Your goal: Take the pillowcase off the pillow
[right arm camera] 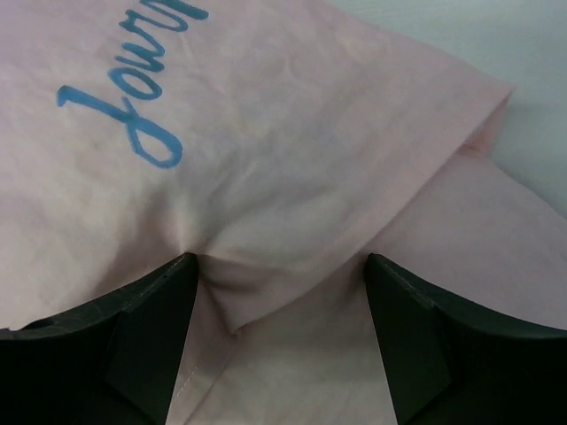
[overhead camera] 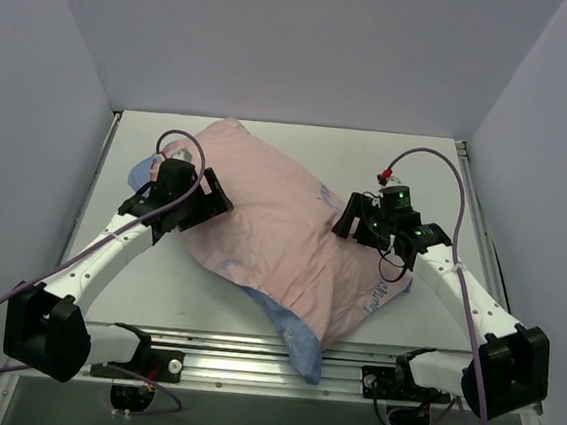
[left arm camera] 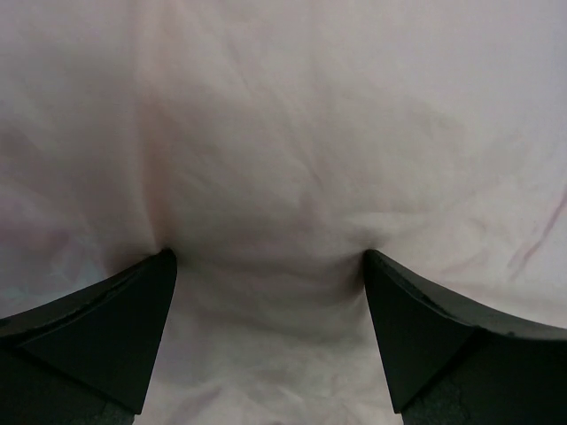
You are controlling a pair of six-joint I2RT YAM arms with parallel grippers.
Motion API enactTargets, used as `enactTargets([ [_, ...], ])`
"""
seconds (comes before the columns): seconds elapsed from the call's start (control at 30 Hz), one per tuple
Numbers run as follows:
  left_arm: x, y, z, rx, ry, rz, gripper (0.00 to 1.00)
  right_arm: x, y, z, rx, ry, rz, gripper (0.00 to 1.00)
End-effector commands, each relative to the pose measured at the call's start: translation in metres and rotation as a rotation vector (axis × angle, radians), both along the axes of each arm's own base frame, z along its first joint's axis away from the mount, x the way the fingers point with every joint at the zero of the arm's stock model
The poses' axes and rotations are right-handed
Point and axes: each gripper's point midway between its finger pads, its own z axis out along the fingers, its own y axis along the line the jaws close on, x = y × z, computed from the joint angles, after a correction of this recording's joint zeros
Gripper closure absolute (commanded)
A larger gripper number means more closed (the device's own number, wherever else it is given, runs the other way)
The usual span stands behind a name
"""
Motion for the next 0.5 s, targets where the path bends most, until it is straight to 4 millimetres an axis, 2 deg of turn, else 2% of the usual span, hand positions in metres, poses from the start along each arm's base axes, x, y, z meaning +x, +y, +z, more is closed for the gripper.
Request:
enactTargets([
  [0.0,0.004,0.020,-0.018,-0.032,0.029,0.080,0.05,0.028,0.035,0.011,0.101,-0.063,0.083,0.29],
  [0.03,0.001,0.024,-0.022,-0.020,0.034,0.079,0.05,0.041,0.041,0.025,0.118,-0.113,0.090,0.29],
  [0.1,-0.002,0.041,-0.026,-0.003,0.040,0.110,0.05,0.055,0.050,0.022,0.118,-0.119,0.109,0.30],
  [0.17,0.000,0.049,-0.019,0.012,0.016,0.113,0.05,0.079,0.066,0.033,0.130,-0.169,0.144,0.29],
  [0.23,0.006,0.052,-0.009,0.033,-0.017,0.093,0.05,0.090,0.075,0.038,0.101,-0.187,0.180,0.30],
  [0.27,0.013,0.045,0.007,0.018,-0.053,0.059,0.05,0.104,0.080,0.048,0.087,-0.212,0.183,0.30],
  [0.3,0.015,0.038,0.015,0.013,-0.075,0.028,0.05,0.106,0.079,0.047,0.063,-0.199,0.187,0.30],
  [0.37,0.022,0.024,0.033,0.024,-0.133,-0.045,0.05,0.112,0.079,0.056,0.023,-0.228,0.204,0.29],
  [0.4,0.028,0.015,0.057,0.024,-0.190,-0.075,0.05,0.116,0.079,0.068,0.014,-0.254,0.206,0.29],
  [0.47,0.027,-0.014,0.075,0.069,-0.252,-0.182,0.05,0.111,0.073,0.075,-0.022,-0.263,0.209,0.28],
])
